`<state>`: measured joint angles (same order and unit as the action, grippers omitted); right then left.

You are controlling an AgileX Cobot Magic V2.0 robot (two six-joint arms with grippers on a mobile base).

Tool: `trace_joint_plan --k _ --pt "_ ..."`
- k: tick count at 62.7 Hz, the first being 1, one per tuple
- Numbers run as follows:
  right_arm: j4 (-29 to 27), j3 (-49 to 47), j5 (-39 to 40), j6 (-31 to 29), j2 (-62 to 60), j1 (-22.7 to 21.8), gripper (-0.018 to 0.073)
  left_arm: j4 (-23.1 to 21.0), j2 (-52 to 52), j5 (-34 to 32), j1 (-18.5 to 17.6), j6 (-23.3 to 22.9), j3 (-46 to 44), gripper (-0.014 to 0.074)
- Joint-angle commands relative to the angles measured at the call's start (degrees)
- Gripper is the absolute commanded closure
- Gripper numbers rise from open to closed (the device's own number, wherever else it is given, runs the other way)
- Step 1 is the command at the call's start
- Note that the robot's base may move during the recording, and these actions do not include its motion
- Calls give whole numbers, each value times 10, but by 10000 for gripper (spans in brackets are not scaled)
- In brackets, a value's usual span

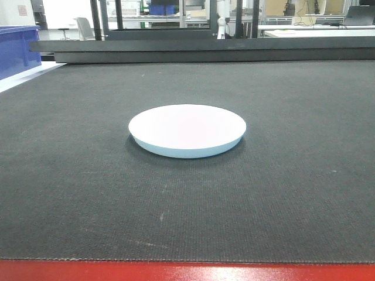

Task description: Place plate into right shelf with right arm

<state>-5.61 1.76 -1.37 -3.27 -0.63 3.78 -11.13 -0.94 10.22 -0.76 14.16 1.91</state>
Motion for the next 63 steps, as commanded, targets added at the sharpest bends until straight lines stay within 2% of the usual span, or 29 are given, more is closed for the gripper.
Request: trace_joint_plan --k 1,31,52,57,63 --pt "0 -5 55 -1 -7 -1 535 -4 -7 -48 -4 -2 4 643" --pt "0 -5 55 -1 -7 -1 535 -4 -7 -48 -4 -2 4 643" --pt "0 -14 96 3 -7 -1 535 -4 -7 -48 -4 -2 4 643" --pt "-1 -64 36 16 -3 -1 535 -4 -7 -48 -4 -2 4 643" --pt "-1 -148 -82 17 27 -1 522 -4 -7 -48 -4 -2 4 643"
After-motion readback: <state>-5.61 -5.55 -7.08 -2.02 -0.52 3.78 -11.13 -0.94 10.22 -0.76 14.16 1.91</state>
